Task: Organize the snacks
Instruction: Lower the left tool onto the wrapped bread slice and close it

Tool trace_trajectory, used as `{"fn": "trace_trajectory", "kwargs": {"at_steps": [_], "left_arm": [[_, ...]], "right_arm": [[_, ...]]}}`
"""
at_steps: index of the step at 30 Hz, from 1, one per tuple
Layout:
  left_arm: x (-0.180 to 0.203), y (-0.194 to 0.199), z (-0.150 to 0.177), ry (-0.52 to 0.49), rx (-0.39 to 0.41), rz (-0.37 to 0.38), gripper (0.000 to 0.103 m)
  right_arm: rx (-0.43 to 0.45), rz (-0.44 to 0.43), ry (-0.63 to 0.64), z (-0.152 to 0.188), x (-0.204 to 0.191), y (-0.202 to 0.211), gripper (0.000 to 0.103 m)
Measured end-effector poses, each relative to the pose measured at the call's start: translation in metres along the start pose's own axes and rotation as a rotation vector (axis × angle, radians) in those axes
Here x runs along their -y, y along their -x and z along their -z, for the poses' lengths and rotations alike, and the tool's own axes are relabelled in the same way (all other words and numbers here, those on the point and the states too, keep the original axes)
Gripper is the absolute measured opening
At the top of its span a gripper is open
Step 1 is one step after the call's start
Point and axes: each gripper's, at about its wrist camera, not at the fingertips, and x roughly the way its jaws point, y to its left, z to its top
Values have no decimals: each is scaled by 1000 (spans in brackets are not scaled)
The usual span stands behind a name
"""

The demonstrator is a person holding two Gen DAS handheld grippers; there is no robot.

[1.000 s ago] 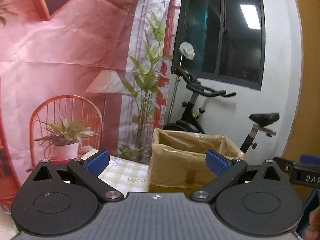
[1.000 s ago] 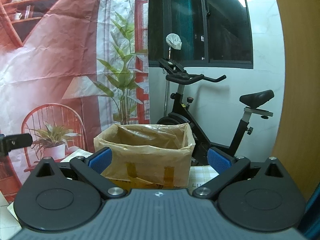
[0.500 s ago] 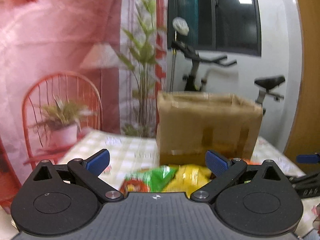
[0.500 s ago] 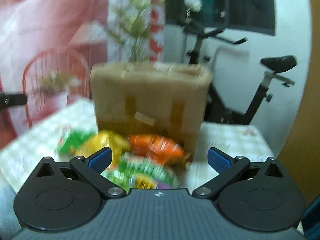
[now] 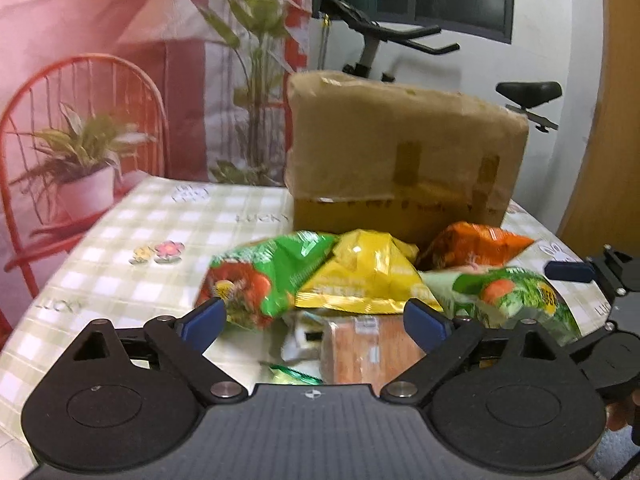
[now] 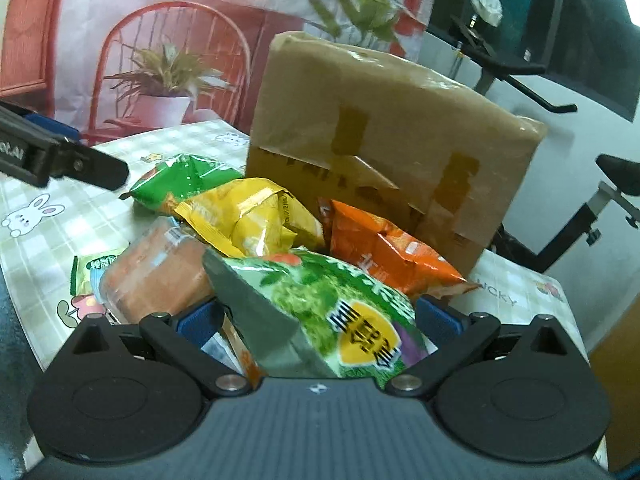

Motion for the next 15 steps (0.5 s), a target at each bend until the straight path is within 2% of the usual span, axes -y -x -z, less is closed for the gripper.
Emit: {"fn": "trace_trajectory", "kwargs": {"at_steps": [4, 5, 8, 11, 15], "left_arm": [[16, -19, 12, -24, -53, 51, 96], [20, -25, 16, -37, -76, 67, 96], [33, -40, 25, -76, -106, 51, 95], [38, -50, 29, -90, -122, 40, 95], [39, -69, 31, -97, -152, 19, 96]], "right_arm": [[-45, 63, -5, 5, 3, -19, 103], [-64, 72, -24, 7, 6, -24, 100], [-57, 76, -89, 13, 13, -25, 92], [-43, 65, -96, 15, 17, -20, 84], [-50, 43, -123, 16, 23, -15, 82]]}}
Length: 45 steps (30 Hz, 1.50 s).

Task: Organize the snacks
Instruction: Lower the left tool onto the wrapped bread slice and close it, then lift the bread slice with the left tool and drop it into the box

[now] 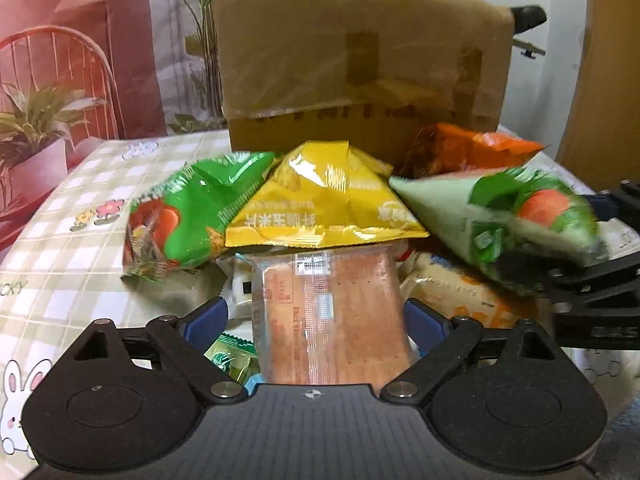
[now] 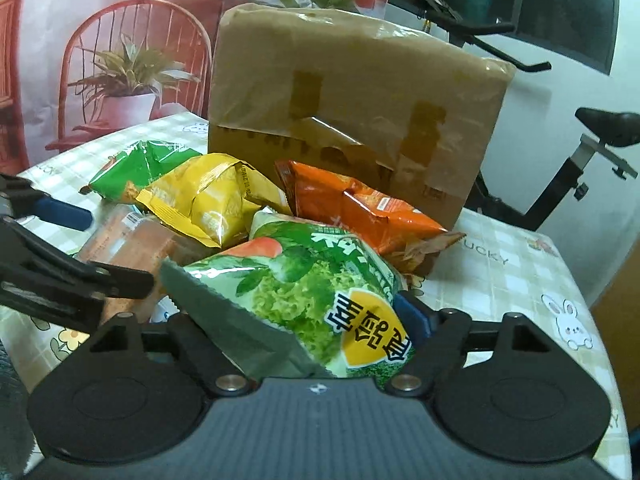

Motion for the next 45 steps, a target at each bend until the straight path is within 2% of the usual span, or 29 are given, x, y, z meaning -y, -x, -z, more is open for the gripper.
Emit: {"fn": "trace_trajectory", "kwargs": {"at_steps": [1, 3, 9, 23, 35, 45], "left_arm": [[-1, -3, 0, 7, -14, 5, 95], [-2, -9, -1, 16, -24, 42, 76], [-2, -4, -2, -19, -13, 25, 74], [-5, 23, -14, 2, 30, 14, 74], [-19, 51, -28, 40, 90, 11, 74], [-14, 56, -41, 42, 131, 16, 74]], "right_arm": [[-1, -3, -7, 0, 1, 0, 82], [-1, -6, -9, -1, 0, -1, 82], [14, 6, 2, -3, -1, 4, 74], [52, 5, -59, -12, 12, 31, 64], [98, 8, -110, -15, 22, 55, 61], [122, 0, -129, -23, 23, 64, 61]]}}
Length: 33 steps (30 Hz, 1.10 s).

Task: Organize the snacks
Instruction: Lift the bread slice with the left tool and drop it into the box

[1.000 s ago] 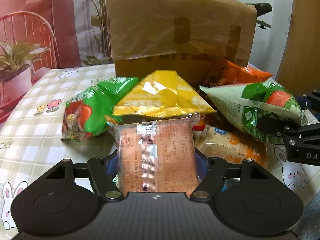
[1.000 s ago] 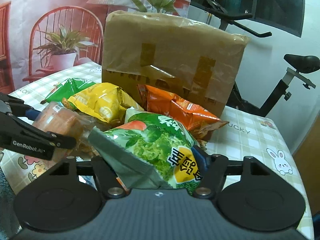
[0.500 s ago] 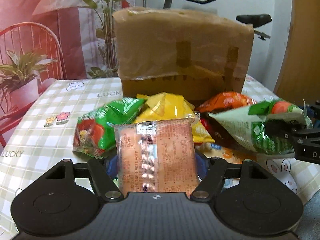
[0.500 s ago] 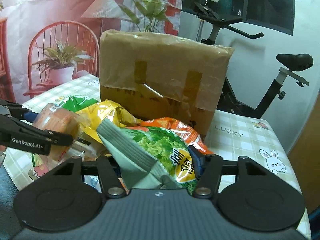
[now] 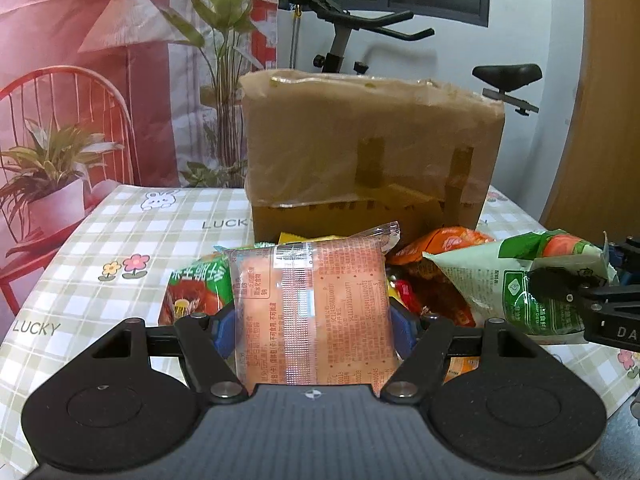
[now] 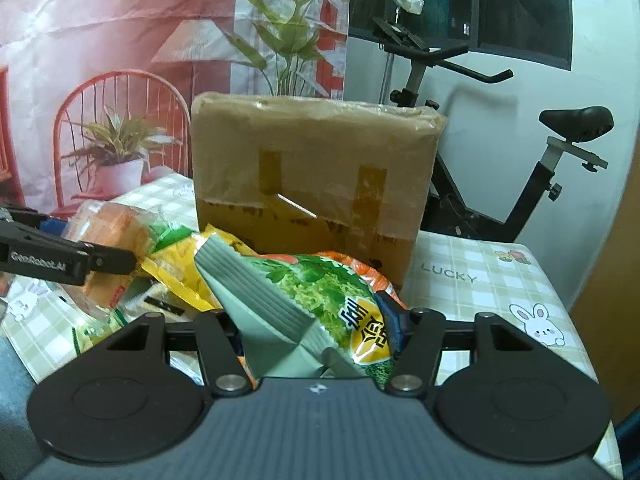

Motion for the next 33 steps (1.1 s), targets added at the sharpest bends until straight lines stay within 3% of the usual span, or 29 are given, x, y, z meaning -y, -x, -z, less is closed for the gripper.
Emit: {"fn": "trace_trajectory", "kwargs": {"at_steps": [10, 33], "left_arm": [[10, 14, -17, -18, 72, 14, 74], [5, 42, -74, -3, 231, 4, 74]], "right_arm": [[109, 0, 11, -32, 0, 28, 60], [209, 70, 19, -92, 25, 42, 60]]}}
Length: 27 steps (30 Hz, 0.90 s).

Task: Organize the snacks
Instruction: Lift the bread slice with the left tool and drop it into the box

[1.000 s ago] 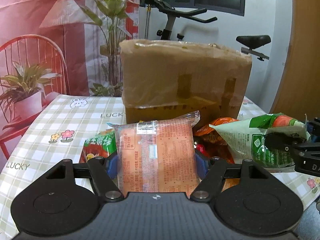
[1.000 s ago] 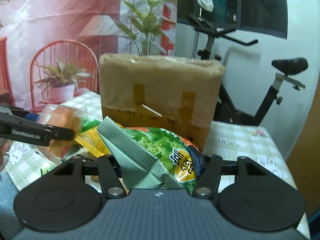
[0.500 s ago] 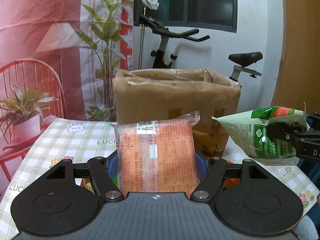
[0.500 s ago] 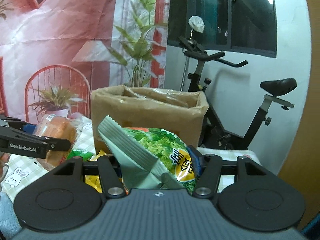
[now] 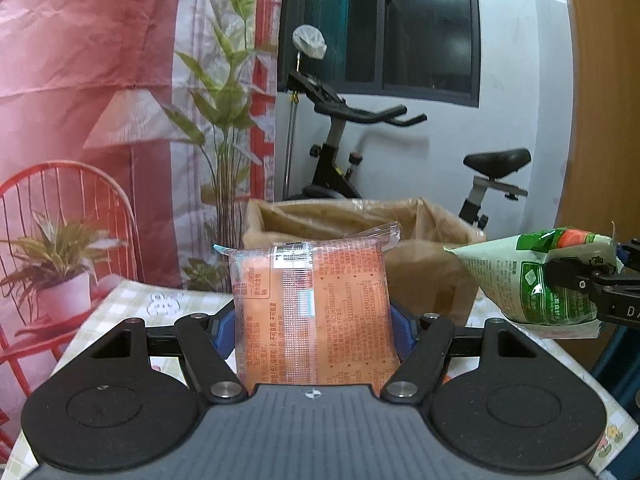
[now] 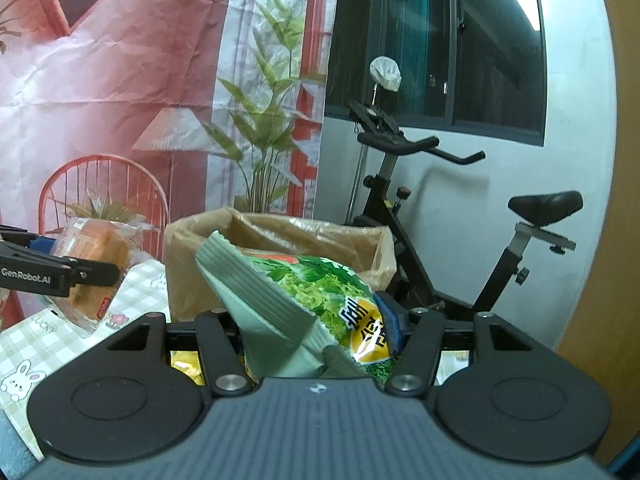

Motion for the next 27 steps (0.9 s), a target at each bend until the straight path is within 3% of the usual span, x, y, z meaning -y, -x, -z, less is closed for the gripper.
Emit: {"fn": "trace_trajectory", "kwargs": {"at_steps": [18, 27], "left_arm": [[-12, -10, -42, 12, 62, -12, 74], [-20, -36, -76, 15, 79, -13, 74]], "right_arm": [[49, 16, 49, -51, 14, -35, 60], [89, 9, 58, -87, 26, -67, 60]]}}
